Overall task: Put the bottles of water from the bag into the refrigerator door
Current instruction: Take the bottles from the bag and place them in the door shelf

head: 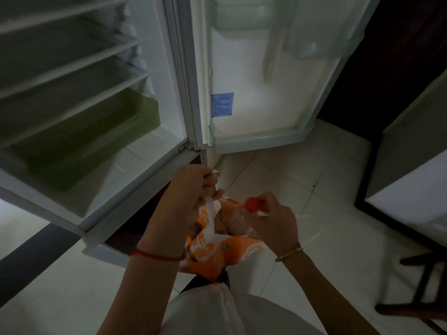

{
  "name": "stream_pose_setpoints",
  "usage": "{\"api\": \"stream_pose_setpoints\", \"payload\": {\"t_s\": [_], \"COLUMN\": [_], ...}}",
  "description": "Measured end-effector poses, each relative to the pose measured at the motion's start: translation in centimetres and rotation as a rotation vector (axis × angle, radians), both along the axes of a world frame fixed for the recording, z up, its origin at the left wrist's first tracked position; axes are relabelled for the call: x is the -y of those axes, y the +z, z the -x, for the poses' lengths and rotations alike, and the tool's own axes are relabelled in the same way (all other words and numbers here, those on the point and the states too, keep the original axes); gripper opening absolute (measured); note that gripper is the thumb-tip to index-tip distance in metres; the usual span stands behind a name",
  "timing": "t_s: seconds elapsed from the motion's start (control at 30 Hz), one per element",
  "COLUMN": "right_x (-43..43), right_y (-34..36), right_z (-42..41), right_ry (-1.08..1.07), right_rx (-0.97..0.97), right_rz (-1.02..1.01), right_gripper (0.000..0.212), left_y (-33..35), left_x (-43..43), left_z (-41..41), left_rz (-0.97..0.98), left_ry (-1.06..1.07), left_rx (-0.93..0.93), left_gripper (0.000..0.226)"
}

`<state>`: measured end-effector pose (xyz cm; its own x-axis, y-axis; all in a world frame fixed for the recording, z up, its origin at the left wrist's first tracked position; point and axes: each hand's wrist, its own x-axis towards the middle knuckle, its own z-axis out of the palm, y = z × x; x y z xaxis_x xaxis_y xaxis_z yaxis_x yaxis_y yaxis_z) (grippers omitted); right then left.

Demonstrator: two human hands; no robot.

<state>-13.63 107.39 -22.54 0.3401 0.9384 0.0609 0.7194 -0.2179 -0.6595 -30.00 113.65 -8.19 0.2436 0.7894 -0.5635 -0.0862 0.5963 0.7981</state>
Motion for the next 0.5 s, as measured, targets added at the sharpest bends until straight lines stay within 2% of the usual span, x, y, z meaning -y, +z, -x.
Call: {"api": "stream_pose_setpoints", "payload": {"t_s": [0.1,0.3,0.37,0.43,0.5], "right_x": [-2.6,-8.0,-9.8,-11.5,-12.9], "right_y": [2.1,4.8,5.3,5.9,6.9], "right_z": [-2.3,-4.6,-4.8,-4.9,-5.0], "right_ry": [-0.048,-0.093,-0.097,-0.097,-0.097], "right_rx": [0.107,0.120,0.114,0.120,0.137], "right_rz": [-0.122,-0.265,-0.291,-0.301,-0.327], "right_gripper": [0.048,0.035,0.036,0.038,0.038], "left_y": [-0.6,-0.9,-1.0,-1.0,-1.0], "left_x": [-1.9,-6.2,-7.4,-8.7,-9.7], "left_z": [-1.5,-2.7,-2.7,-2.5,-2.3], "left_rz": [0.029,0.096,0.097,0.078,0.062], "left_ry": [-0.007,0.017,0.030,0.040,0.036], "left_rx": [-0.026,-0.036,-0.025,-0.018,-0.016], "left_gripper": [0.036,0.044,0.038,0.021,0.020]}}
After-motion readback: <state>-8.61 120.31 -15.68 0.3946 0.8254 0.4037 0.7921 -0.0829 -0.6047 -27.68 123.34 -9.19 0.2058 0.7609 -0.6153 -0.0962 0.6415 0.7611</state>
